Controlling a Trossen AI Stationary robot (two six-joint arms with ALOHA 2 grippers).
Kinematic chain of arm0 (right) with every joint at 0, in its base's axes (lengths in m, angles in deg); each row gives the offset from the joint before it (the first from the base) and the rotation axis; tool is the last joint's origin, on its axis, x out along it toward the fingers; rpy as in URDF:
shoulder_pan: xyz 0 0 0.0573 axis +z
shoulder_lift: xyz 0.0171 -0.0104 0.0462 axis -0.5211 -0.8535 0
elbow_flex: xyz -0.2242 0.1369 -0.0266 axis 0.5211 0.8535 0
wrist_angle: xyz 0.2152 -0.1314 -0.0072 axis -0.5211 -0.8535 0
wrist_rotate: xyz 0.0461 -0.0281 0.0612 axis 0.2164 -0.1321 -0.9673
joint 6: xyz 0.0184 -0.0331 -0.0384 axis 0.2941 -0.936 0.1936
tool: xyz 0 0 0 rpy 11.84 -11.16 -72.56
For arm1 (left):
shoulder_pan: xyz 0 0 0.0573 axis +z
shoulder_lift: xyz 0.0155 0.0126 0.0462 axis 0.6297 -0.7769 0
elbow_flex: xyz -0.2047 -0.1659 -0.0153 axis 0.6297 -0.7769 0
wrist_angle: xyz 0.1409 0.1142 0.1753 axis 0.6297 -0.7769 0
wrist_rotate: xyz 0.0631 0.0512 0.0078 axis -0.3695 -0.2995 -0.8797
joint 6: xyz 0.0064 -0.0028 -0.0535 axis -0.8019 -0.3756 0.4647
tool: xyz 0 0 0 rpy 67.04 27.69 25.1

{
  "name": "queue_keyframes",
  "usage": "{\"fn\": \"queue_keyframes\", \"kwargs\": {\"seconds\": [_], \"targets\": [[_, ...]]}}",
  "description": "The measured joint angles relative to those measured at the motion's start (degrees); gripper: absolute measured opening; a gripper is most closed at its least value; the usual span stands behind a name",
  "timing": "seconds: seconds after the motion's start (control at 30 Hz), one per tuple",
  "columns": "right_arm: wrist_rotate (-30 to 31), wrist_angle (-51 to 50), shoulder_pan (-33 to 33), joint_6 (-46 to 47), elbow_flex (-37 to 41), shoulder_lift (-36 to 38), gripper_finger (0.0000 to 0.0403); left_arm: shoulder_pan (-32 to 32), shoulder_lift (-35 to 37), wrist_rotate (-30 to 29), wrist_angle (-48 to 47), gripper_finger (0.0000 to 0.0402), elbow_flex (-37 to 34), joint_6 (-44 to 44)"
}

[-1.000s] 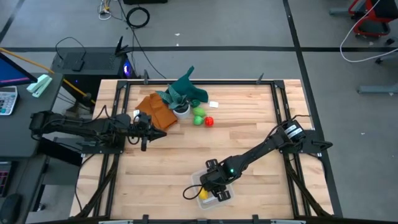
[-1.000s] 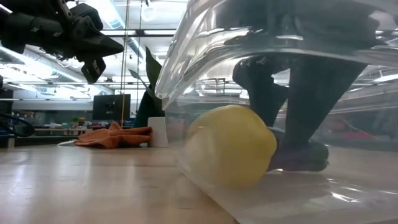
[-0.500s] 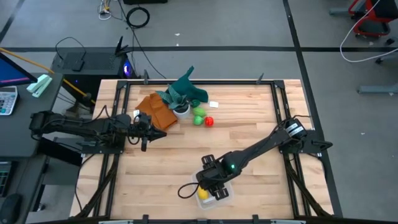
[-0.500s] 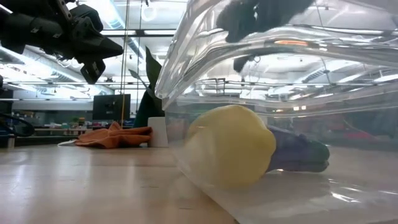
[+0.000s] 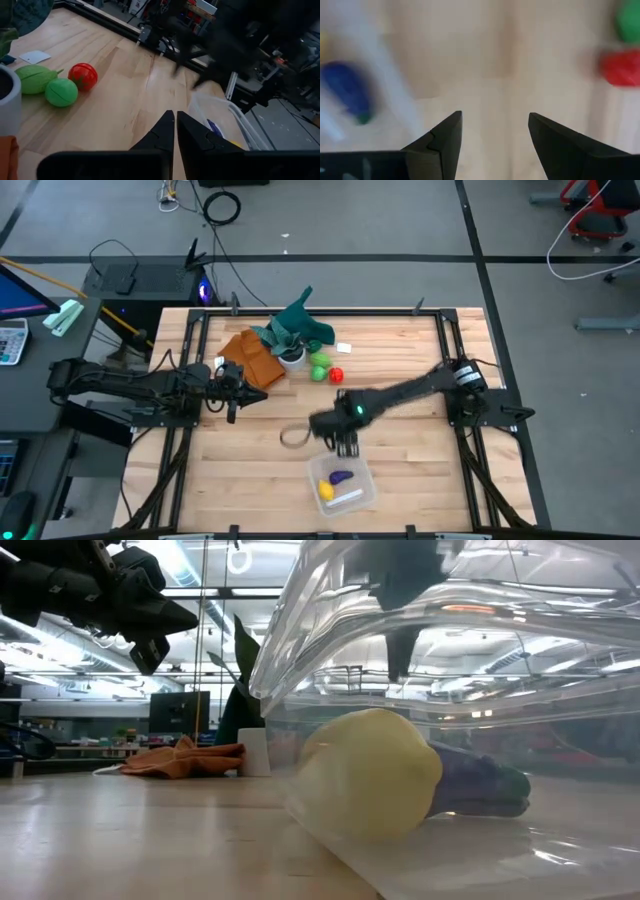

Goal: Pick and placing Produce into tupperware
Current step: Put the tomato into the transparent bin

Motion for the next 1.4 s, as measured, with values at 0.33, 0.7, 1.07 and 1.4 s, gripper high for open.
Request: {"fn": "queue_keyframes", "kwargs": {"seconds": [0.33,0.7,1.07,1.4], "targets": [[2.7,0.4,-9.9,2.6,2.4,4.5,0.0189,0.0,0.0,0.0,-0.1,0.0017,0.0,0.4],[5.2,9.5,-13.5,22.5,29.1,26.8,0.0190,0.0,0.0,0.0,0.0,0.0029,0.0,0.5],[1.1,26.2,-13.5,30.8,45.0,35.0,0.0190,0.0,0.0,0.0,0.0,0.0017,0.0,1.3],[-0.9,37.1,-16.4,12.7,44.7,29.6,0.0249,0.0,0.0,-1.0,0.0,0.0019,0.0,2.1]]}}
